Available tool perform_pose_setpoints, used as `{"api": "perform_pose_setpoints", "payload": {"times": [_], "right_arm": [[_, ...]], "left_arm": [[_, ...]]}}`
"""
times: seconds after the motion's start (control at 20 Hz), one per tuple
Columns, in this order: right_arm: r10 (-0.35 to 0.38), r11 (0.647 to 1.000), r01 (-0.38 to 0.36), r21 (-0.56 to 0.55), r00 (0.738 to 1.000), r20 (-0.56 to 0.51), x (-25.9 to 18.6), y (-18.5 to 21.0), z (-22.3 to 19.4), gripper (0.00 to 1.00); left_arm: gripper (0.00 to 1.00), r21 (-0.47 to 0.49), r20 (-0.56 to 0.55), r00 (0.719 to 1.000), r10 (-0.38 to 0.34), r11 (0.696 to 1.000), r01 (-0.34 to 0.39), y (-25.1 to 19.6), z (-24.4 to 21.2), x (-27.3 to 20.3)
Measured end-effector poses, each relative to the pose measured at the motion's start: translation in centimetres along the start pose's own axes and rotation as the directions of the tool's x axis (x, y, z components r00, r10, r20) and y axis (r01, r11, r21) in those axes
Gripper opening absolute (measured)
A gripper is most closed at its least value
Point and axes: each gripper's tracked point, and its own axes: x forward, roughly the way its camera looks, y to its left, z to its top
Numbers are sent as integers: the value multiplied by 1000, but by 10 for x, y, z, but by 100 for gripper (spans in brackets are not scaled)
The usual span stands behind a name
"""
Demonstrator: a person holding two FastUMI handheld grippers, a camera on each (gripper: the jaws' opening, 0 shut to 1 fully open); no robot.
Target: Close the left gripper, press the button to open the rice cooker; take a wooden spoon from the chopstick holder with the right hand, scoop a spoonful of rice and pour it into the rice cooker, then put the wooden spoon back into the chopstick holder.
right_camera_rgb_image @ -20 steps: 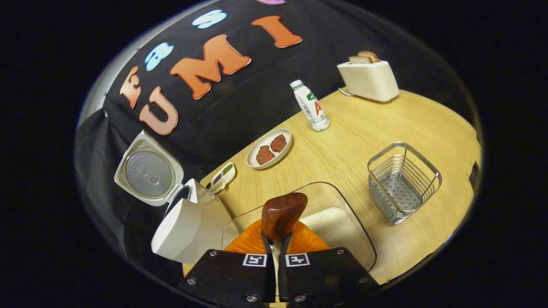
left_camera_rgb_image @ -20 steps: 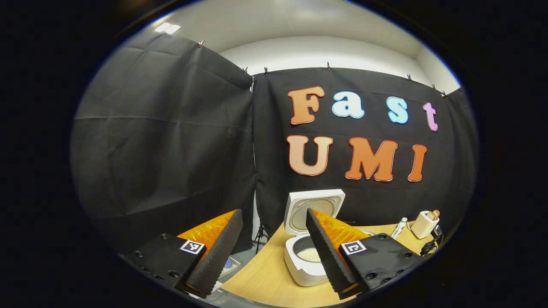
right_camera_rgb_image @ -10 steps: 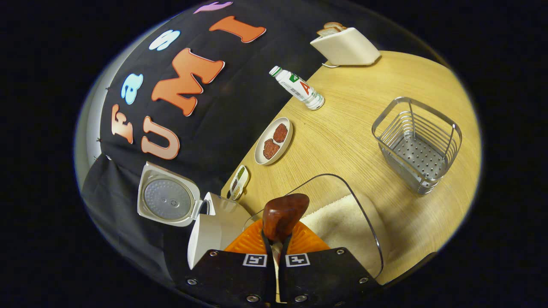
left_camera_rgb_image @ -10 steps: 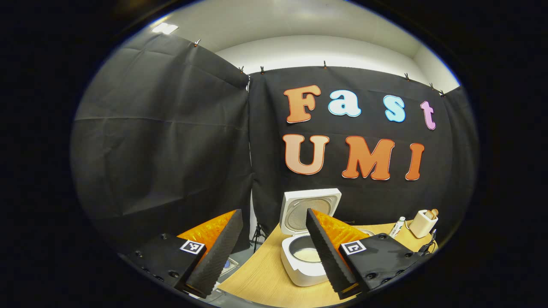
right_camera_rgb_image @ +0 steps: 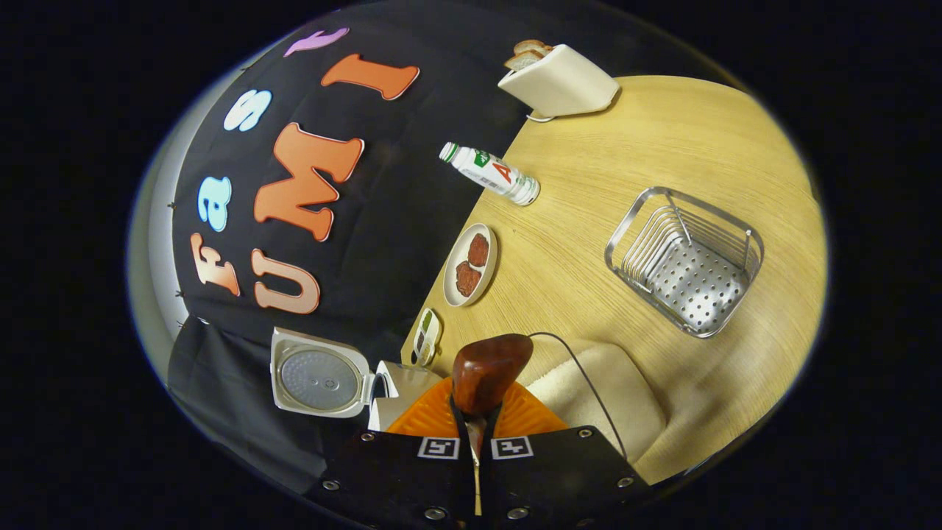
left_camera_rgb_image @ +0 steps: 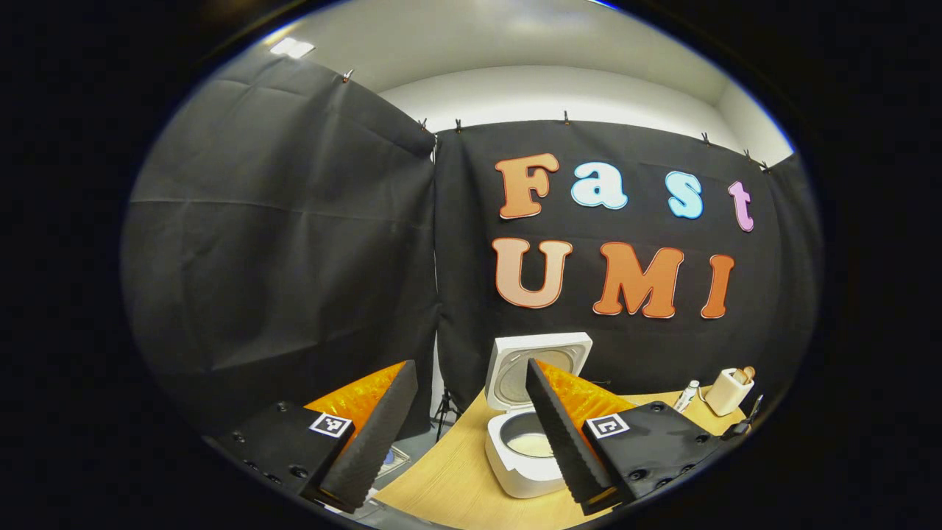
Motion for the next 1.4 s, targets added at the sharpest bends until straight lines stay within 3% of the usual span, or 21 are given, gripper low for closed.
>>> {"api": "perform_pose_setpoints", "payload": {"times": [0.55,0.95,1.4], "right_arm": [[31,993,-38,109,998,60,-13,43,34,2],[85,986,-90,140,995,44,-7,113,22,2],[140,983,-143,117,990,36,38,204,-7,2]], "left_arm": [[100,-8,-7,998,-55,998,55,-11,-5,35],[100,-23,-21,995,-98,995,97,-2,-5,54],[100,-29,-76,986,-148,989,147,14,-20,64]]}}
